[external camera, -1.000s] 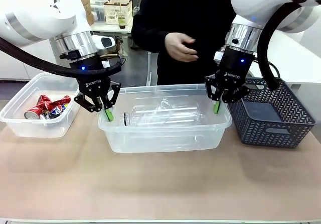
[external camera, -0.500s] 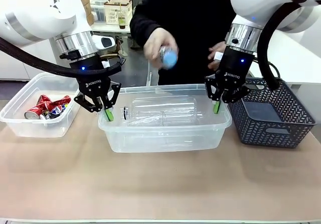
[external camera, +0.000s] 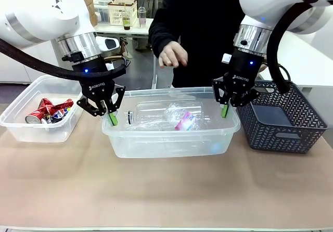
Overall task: Sort the waste into each basket.
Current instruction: Offer the picked Organizing box to the human.
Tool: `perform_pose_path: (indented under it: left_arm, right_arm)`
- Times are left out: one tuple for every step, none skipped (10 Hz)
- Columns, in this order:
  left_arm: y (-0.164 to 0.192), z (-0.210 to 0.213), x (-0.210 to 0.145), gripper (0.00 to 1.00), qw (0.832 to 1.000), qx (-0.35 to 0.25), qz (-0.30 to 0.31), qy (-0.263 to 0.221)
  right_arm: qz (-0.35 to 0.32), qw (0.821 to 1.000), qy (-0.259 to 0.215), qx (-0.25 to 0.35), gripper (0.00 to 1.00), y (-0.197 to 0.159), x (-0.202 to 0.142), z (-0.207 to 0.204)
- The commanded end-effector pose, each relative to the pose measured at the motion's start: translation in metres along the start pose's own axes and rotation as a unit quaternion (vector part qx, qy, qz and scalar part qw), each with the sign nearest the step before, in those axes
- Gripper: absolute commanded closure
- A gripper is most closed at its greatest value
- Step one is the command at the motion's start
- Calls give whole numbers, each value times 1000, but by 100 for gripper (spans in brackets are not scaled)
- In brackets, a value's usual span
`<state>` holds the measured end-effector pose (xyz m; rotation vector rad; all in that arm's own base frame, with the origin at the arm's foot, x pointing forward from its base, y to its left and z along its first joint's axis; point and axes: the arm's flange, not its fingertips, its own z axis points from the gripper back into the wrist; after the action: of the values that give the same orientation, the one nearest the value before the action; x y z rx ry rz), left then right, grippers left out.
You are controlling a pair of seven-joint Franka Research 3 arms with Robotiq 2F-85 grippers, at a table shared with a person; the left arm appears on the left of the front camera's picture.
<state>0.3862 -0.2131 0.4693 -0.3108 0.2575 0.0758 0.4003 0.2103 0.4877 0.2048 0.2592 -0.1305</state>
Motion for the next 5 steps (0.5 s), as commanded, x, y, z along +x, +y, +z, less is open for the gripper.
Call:
perform_pose_path:
  left_arm:
    - [3, 3, -1, 100, 1000, -7, 10, -4]
    - [3, 3, -1, 100, 1000, -7, 10, -4]
    - [3, 3, -1, 100, 1000, -7, 10, -4]
    - [3, 3, -1, 100, 1000, -7, 10, -4]
    - [3, 3, -1, 100, 1000, -7, 10, -4]
  right_arm:
    - [-6, 1000, -3, 2, 100, 0, -1, 2]
    - [-6, 1000, -3, 2, 100, 0, -1, 2]
    - [-6, 1000, -3, 2, 100, 0, -1, 2]
    - [-6, 1000, -3, 2, 100, 0, -1, 2]
    - [-6, 1000, -3, 2, 100, 0, -1, 2]
